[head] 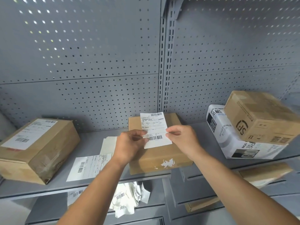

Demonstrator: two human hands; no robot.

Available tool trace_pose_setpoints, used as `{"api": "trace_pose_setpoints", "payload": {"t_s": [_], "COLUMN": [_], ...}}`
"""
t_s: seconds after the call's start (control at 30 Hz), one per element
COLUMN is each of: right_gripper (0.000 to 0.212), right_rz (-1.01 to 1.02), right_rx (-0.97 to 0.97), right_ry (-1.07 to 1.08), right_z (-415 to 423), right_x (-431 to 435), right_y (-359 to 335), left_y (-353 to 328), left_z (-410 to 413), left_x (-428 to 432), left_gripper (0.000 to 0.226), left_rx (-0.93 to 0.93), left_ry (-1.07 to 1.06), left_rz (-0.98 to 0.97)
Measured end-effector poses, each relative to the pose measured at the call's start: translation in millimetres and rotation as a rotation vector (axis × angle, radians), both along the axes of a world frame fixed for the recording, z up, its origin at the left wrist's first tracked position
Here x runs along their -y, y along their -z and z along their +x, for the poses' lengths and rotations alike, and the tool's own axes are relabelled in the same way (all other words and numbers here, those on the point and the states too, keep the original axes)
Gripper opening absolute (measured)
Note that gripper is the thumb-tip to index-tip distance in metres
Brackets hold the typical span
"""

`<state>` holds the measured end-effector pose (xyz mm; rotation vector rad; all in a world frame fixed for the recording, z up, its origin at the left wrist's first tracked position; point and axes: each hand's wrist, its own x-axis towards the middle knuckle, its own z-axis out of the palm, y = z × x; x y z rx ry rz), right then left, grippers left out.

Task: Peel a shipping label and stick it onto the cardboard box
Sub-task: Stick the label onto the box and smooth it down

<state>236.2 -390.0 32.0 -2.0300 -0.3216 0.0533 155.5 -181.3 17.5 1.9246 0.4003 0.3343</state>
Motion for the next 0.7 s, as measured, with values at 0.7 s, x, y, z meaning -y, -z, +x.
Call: {"api": "trace_pose_setpoints", "payload": {"t_s": [0.7], "right_gripper": [0.017], "right_rz": [-0.142], "right_rx": [0.034], "right_ry": [0.011], "right_z": [-4.5], "right_x": [0.0], "right_y": [21.0], "left_y": [19.1], "left_z": [-2.3], "left_x": [4.4], "left_gripper": [0.037], "left_rx": [-0.051], "left_ry": [0.045], "left_rz": [0.287]}}
